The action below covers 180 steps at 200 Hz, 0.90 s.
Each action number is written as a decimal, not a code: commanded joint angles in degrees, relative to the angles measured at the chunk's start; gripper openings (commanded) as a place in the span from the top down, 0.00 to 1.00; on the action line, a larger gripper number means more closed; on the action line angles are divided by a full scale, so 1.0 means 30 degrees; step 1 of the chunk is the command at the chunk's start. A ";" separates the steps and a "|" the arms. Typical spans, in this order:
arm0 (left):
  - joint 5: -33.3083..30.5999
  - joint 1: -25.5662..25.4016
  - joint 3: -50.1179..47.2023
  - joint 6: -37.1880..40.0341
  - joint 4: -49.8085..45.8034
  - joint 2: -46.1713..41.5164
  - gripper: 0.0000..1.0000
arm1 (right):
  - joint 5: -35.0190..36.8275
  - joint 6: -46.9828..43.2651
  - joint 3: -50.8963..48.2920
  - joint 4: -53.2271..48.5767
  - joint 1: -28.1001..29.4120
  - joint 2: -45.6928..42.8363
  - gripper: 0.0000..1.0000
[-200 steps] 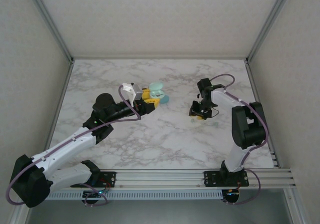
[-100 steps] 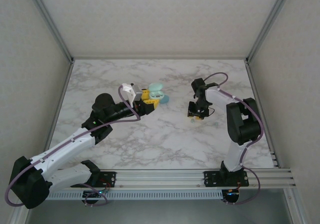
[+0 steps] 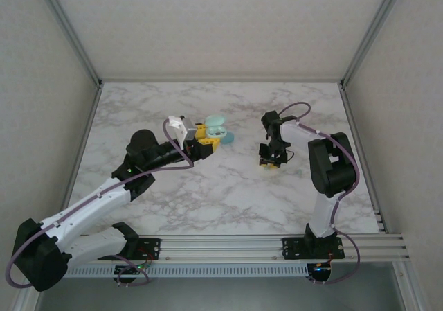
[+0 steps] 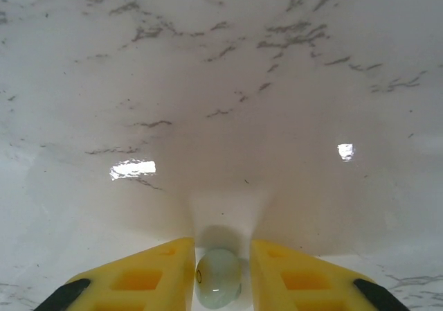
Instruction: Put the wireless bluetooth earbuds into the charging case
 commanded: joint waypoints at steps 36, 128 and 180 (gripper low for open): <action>0.0314 -0.0116 0.0651 0.0201 -0.0096 -0.0343 0.78 | 0.0615 -0.0173 0.0407 -0.0605 0.0247 0.0385 0.76; -0.0166 -0.0008 0.0619 0.0281 -0.0499 -0.0434 0.78 | -0.4463 -0.0431 0.0218 0.0593 0.0136 -0.3623 0.81; 0.0045 0.1448 0.0238 -0.0383 -0.0360 -0.0880 0.79 | -1.7220 0.1272 0.0557 0.4741 -0.0330 -0.6267 0.80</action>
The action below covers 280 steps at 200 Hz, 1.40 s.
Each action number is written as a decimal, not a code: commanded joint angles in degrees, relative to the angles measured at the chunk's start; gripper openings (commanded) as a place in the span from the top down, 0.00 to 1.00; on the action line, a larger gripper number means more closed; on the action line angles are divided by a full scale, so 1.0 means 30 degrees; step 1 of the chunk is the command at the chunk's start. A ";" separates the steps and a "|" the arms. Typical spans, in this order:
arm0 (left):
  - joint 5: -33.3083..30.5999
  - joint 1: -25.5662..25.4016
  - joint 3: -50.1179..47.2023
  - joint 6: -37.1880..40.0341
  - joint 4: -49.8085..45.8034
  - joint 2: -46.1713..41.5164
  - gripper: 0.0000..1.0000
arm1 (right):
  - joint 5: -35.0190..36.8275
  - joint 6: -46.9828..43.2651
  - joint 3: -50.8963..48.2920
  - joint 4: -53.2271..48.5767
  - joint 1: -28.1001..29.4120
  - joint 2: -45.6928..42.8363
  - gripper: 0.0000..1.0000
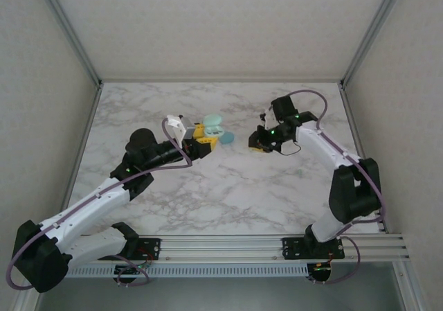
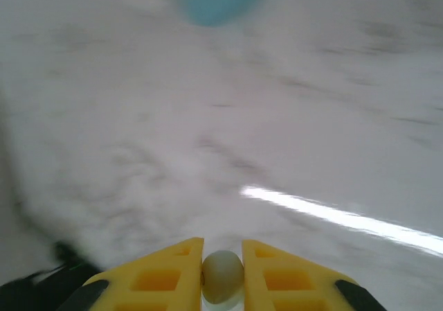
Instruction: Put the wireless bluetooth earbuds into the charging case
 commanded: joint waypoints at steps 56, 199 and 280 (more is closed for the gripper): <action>0.0435 0.1660 0.0004 -0.0294 -0.0137 -0.1290 0.79 | -1.3297 0.3866 0.0847 0.6014 -0.0105 -0.1320 0.79; 0.1786 0.1342 0.0369 0.1633 -0.0693 -0.0507 0.79 | -0.9868 0.5268 0.2394 0.7346 0.1019 -0.3759 0.77; 0.2168 0.0697 0.1191 0.2103 -0.0928 0.0213 0.79 | -0.8825 0.3397 0.3835 0.6476 0.2943 -0.3478 0.77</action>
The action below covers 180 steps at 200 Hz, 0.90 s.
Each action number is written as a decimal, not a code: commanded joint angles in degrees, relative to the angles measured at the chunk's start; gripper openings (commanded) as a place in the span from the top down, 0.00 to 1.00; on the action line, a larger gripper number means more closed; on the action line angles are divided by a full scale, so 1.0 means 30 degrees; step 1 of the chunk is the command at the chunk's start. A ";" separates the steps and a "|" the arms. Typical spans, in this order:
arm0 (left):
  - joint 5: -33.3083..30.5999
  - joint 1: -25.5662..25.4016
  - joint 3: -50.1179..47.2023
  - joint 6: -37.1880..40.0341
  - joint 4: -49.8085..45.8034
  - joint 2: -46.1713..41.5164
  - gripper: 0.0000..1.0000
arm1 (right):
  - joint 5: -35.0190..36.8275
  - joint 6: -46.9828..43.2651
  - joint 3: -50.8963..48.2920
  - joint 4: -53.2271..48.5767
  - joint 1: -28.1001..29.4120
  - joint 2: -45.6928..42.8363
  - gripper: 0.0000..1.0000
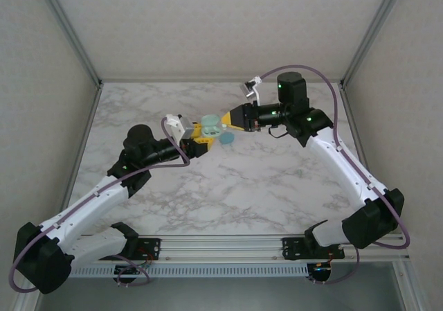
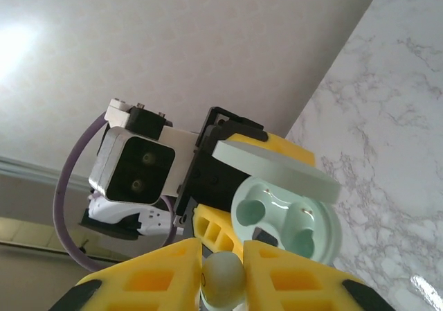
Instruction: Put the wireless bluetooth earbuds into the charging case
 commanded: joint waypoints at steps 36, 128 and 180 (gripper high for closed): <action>0.0583 -0.0363 0.0921 0.0145 0.0391 0.0092 0.79 | 0.0671 -0.1022 0.0680 -0.0668 0.0413 0.0387 0.78; 0.0594 -0.0514 0.1009 0.0059 0.0391 0.0138 0.79 | 0.0742 -0.0478 0.0378 -0.0036 0.0516 0.0649 0.78; 0.0581 -0.0571 0.0968 -0.0192 0.0777 0.0182 0.79 | 0.0854 -0.0319 0.0096 0.0382 0.0655 0.0796 0.78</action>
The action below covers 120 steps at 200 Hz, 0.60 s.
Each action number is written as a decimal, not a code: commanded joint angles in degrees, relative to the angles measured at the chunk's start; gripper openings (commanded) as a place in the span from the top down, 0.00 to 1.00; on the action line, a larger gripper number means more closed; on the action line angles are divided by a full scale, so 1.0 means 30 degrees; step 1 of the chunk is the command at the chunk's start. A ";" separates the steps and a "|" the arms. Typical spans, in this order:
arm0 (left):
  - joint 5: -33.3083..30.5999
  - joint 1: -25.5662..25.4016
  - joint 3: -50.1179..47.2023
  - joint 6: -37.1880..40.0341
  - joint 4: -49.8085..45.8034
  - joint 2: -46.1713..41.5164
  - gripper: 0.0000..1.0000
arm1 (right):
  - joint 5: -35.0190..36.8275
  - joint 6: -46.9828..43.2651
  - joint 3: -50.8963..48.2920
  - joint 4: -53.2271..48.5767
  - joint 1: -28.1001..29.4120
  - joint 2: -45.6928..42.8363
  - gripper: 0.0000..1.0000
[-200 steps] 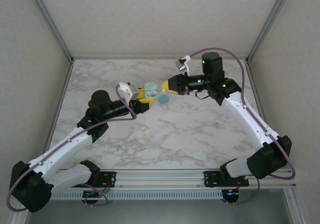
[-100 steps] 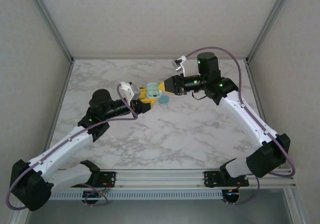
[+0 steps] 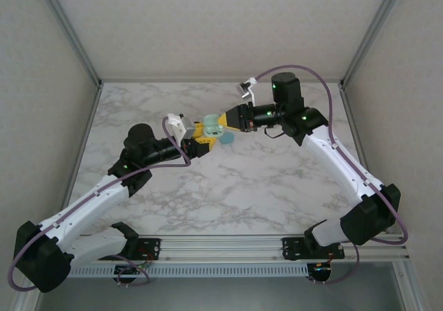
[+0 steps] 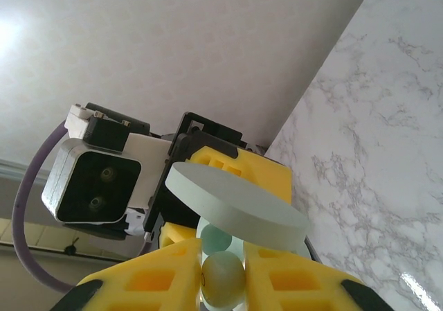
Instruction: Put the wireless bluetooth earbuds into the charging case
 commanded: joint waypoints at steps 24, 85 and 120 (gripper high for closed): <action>0.0441 -0.0226 0.0537 -0.0335 0.0917 0.0073 0.79 | 0.0612 -0.0245 -0.0054 0.0018 0.0248 0.0367 0.78; 0.0148 -0.0250 0.0398 -0.0851 0.1402 0.0027 0.79 | 0.0868 -0.0981 -0.0151 -0.0221 0.0254 0.0446 0.77; 0.0046 -0.0256 0.0280 -0.1114 0.1693 0.0006 0.79 | 0.1134 -0.1307 -0.0121 -0.0482 0.0247 0.0377 0.75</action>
